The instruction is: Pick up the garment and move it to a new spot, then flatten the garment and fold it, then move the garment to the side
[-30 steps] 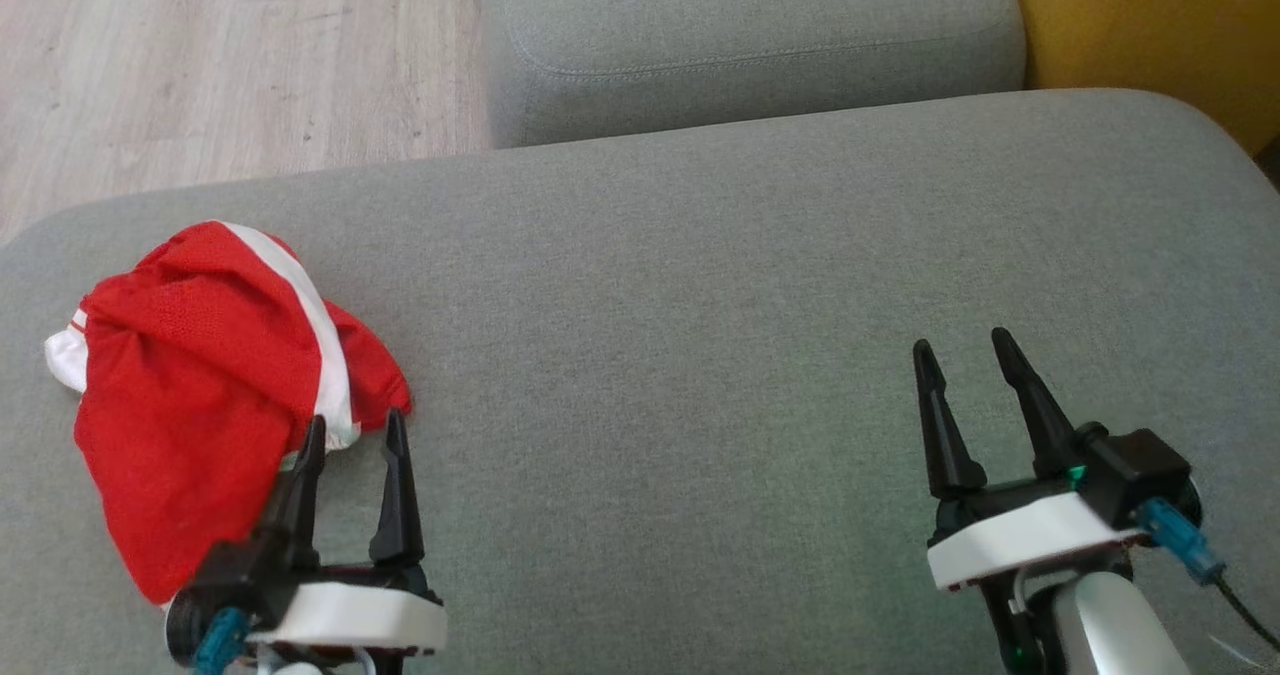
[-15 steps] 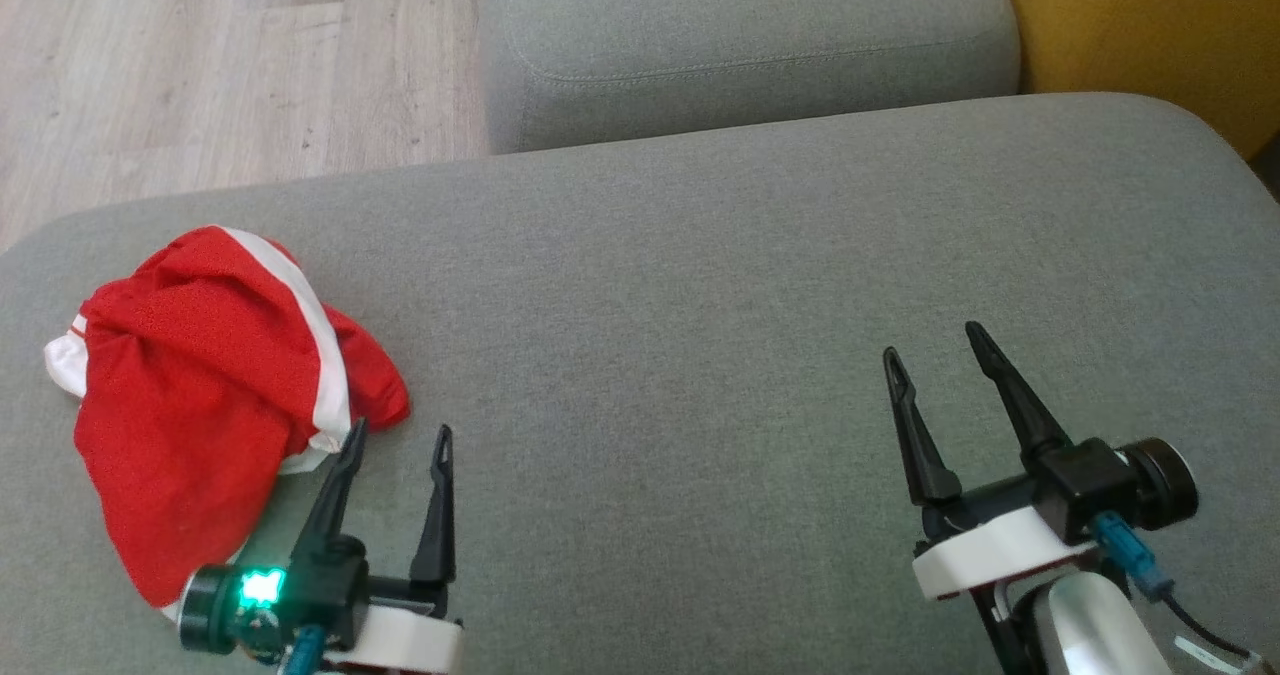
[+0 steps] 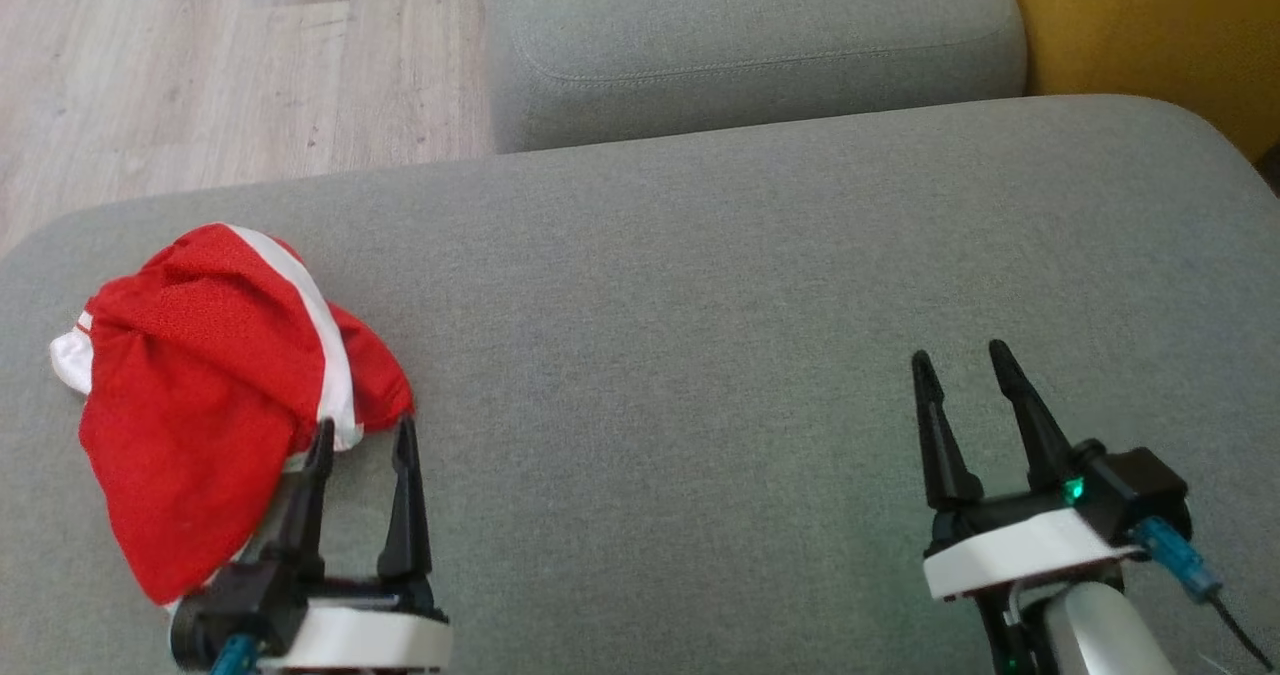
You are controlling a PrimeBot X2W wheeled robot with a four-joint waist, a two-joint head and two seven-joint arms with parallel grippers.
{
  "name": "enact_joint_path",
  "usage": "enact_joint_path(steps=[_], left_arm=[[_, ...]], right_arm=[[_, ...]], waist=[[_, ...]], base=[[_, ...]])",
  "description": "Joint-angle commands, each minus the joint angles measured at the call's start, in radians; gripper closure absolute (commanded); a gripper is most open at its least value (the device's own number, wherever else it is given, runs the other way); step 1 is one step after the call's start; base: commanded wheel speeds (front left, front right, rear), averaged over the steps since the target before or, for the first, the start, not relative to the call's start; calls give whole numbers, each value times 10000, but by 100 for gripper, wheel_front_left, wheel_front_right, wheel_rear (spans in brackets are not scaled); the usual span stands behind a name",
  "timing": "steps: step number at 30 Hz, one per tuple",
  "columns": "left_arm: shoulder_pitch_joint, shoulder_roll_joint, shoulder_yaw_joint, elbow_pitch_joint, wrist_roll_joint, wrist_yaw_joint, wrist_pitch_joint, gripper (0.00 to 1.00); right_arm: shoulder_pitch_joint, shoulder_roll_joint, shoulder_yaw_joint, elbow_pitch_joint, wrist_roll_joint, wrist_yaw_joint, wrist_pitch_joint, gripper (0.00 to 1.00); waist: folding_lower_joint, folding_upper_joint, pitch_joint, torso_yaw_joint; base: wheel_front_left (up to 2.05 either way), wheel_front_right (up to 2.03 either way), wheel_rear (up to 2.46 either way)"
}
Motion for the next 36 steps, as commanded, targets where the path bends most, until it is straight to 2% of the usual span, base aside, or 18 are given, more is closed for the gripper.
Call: enact_joint_path(steps=[1,7,18,23,36], left_arm=[[-174,-48,425,-103,-81,-109,-93,0],[-171,-113,371,833,-95,-368,-93,0],[-479,-146,673,1064,-41,-507,-93,0],[-420,-148,808,1133,-22,-475,-93,0],[89,-150,1563,1132,226,-614,-93,0]], right_arm=[[-358,-81,168,-153,271,-7,-107,0],[-305,-81,90,369,924,-7,-107,0],[-416,-81,40,383,1037,-7,-107,0],[-295,-81,226,407,1143,-7,-107,0],[-10,-81,1014,375,1550,-7,-107,0]], waist=[[0,-1,-6,-18],[0,-1,-13,-118],[0,-1,43,-32],[0,-1,-99,441],[0,-1,-605,2223]], base=[[0,0,0],[0,0,0],[0,0,0],[0,0,0],[0,0,0]])
